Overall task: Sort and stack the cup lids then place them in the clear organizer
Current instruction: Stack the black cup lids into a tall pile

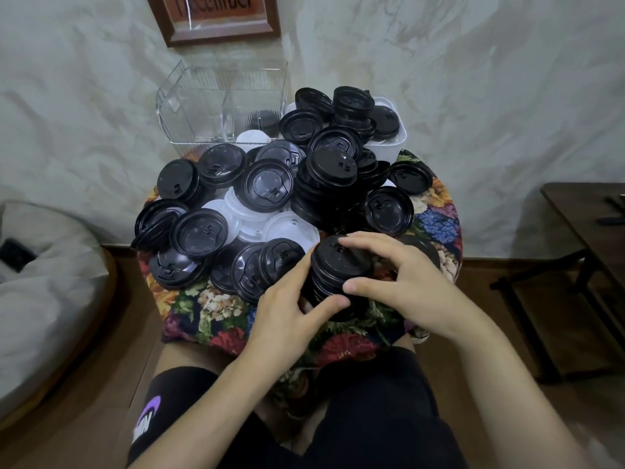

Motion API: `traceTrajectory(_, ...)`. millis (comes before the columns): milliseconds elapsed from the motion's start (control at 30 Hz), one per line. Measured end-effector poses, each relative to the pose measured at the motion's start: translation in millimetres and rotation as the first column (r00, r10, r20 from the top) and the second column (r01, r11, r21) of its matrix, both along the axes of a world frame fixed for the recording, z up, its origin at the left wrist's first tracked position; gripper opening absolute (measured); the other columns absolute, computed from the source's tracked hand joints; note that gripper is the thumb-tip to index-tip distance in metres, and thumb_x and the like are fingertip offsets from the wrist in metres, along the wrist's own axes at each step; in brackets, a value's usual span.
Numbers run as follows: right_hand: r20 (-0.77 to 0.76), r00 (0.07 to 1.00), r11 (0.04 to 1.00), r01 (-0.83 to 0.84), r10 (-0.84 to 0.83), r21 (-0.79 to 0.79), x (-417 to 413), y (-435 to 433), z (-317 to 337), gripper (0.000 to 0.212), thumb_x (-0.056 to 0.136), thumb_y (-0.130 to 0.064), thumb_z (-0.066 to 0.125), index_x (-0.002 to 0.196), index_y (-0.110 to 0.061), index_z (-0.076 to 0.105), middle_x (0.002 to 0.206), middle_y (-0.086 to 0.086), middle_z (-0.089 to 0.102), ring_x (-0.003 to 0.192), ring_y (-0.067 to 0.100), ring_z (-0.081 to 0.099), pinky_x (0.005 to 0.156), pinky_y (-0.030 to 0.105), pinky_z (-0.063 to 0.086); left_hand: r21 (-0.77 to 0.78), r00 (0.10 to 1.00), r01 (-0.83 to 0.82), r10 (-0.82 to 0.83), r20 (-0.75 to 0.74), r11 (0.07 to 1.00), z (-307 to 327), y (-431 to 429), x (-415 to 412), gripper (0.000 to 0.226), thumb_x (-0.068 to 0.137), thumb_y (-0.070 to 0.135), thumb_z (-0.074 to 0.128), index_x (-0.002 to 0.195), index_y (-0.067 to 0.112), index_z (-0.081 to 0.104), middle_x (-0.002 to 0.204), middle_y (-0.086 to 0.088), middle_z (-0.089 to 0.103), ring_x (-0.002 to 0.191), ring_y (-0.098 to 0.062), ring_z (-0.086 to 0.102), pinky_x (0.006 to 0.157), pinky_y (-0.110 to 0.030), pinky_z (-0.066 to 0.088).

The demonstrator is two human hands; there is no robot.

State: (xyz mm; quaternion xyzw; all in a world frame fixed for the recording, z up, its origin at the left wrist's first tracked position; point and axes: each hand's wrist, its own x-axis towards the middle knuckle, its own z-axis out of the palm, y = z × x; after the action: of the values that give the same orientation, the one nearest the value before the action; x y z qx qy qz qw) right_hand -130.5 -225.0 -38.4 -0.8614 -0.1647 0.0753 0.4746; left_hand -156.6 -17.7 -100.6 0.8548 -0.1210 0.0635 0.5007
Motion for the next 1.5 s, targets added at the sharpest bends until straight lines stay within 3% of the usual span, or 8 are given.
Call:
traceTrajectory(200,-0.052,0.997,0.996,-0.062,0.059,-0.057,2.0,-2.1,-0.3,0.056,0.089,-0.03,0.081,0.14,-0.043,0.062,0.153,-0.027,0.045,0.14,-0.015,0.038,0.121,0.025,0.031,-0.023,1.0,0.018,-0.018,0.025,1.0,0.3,1.9,1.0,0.065,0.082,0.069,0.069,0.136,0.077,0.034,0.121,0.041,0.062,0.083,-0.009,0.065,0.085,-0.016,0.05)
traceTrajectory(400,-0.07,0.995,0.995,-0.079,0.074,-0.057,-0.6,-4.3,-0.3,0.054,0.093,-0.031,0.078,0.14,-0.049,0.06,0.155,-0.033,0.042,0.142,-0.016,0.035,0.124,0.033,0.03,-0.029,1.0,0.015,-0.014,0.019,0.999,-0.1,2.4,0.4,0.066,0.082,0.072,0.069,0.136,0.076,0.032,0.124,0.046,0.057,0.094,-0.01,0.067,0.087,-0.008,0.045)
traceTrajectory(500,-0.048,0.997,0.996,-0.069,0.066,-0.061,-2.7,-3.4,-0.8,0.05,0.095,-0.032,0.074,0.14,-0.049,0.06,0.154,-0.035,0.042,0.142,-0.015,0.036,0.124,0.036,0.032,-0.045,1.0,0.01,-0.01,0.003,0.999,1.2,1.6,0.0,0.065,0.081,0.066,0.07,0.133,0.078,0.033,0.12,0.04,0.062,0.079,-0.014,0.064,0.079,-0.009,0.046)
traceTrajectory(733,-0.052,0.998,0.998,-0.038,0.036,-0.042,-6.2,-2.0,-2.9,0.057,0.094,-0.028,0.076,0.145,-0.045,0.054,0.147,-0.029,0.052,0.136,-0.01,0.047,0.119,0.036,0.041,-0.047,0.997,-0.008,0.004,-0.081,0.999,-3.1,4.2,0.6,0.089,0.078,0.063,0.074,0.155,0.054,0.031,0.093,0.027,0.069,0.06,-0.001,0.055,0.07,-0.011,0.044)
traceTrajectory(867,-0.067,0.997,0.998,-0.031,0.027,-0.062,-5.1,-2.6,-3.4,0.069,0.089,-0.046,0.075,0.152,-0.046,0.046,0.148,-0.027,0.053,0.137,-0.007,0.048,0.119,0.038,0.041,-0.057,0.997,-0.001,-0.004,-0.077,0.998,-3.4,5.1,1.1,0.083,0.077,0.064,0.075,0.152,0.053,0.04,0.109,0.025,0.071,0.063,-0.005,0.058,0.073,-0.012,0.045)
traceTrajectory(1167,-0.111,0.994,1.0,-0.023,0.021,-0.018,-5.0,-2.2,-7.8,0.071,0.09,-0.041,0.08,0.152,-0.047,0.045,0.149,-0.023,0.054,0.138,-0.002,0.049,0.12,0.041,0.039,-0.063,0.997,0.013,-0.018,-0.08,0.998,-5.0,5.3,0.5,0.08,0.077,0.074,0.07,0.148,0.062,0.033,0.112,0.031,0.068,0.078,-0.009,0.067,0.081,-0.012,0.047)
traceTrajectory(1300,-0.123,0.992,1.0,-0.028,0.029,0.01,-5.4,-2.9,-6.6,0.071,0.091,-0.032,0.081,0.152,-0.042,0.047,0.147,-0.022,0.056,0.136,-0.003,0.052,0.12,0.039,0.04,-0.04,0.998,0.015,-0.018,-0.068,0.999,-2.7,5.9,-0.6,0.078,0.083,0.065,0.074,0.145,0.072,0.027,0.119,0.048,0.057,0.094,0.008,0.062,0.088,-0.003,0.04)
traceTrajectory(1500,-0.125,0.991,0.999,-0.053,0.053,-0.001,-2.7,-3.3,-3.0,0.068,0.09,-0.024,0.082,0.148,-0.039,0.05,0.143,-0.02,0.058,0.134,-0.002,0.054,0.118,0.038,0.042,-0.061,0.997,0.052,-0.055,-0.051,0.997,3.0,5.5,-1.9,0.078,0.082,0.045,0.084,0.132,0.079,0.035,0.119,0.026,0.068,0.072,-0.012,0.064,0.086,-0.031,0.056)
